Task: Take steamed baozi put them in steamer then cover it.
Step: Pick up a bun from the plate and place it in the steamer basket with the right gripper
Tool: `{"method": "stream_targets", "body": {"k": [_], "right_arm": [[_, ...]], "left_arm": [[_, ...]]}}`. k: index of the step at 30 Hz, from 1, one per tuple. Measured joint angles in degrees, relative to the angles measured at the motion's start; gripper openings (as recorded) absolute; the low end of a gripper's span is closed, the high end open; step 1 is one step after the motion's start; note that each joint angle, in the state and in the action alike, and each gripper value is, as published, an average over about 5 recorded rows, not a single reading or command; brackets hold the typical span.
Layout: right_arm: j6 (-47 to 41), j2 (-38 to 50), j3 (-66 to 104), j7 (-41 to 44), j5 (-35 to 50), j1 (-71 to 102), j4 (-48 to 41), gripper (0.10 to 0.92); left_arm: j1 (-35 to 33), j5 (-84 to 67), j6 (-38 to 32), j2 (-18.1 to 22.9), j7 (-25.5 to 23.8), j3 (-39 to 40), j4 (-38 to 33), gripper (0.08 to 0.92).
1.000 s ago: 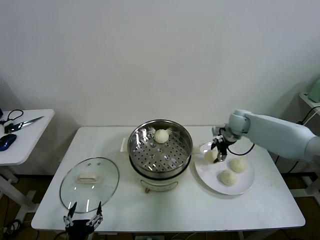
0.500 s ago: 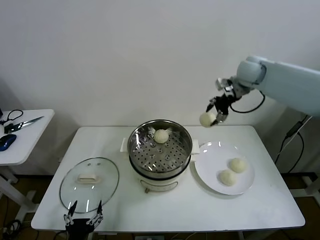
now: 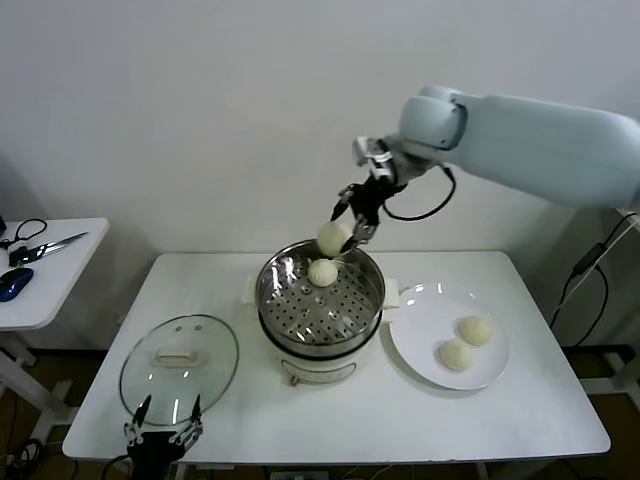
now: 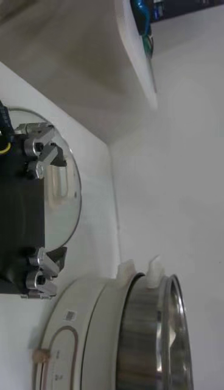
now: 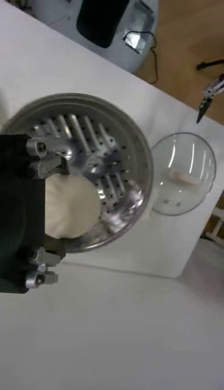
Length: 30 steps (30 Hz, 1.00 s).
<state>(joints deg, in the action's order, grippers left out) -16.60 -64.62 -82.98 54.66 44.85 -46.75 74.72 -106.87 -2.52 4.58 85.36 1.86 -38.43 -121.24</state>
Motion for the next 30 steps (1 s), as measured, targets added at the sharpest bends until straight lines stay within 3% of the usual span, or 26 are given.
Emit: {"method": "stream_targets", "body": {"k": [25, 30], "right_arm": [[-2.8, -10.8, 6.3, -6.4, -10.0, 19.4, -11.2, 0.704], [-2.7, -10.4, 6.4, -6.8, -10.7, 20.4, -11.1, 0.772]], "left_arm": [[-0.2, 0.0, 0.5, 0.6, 0.0, -0.3, -0.3, 0.823], [-0.1, 0.1, 0.5, 0.7, 0.0, -0.1, -0.4, 0.823]]}}
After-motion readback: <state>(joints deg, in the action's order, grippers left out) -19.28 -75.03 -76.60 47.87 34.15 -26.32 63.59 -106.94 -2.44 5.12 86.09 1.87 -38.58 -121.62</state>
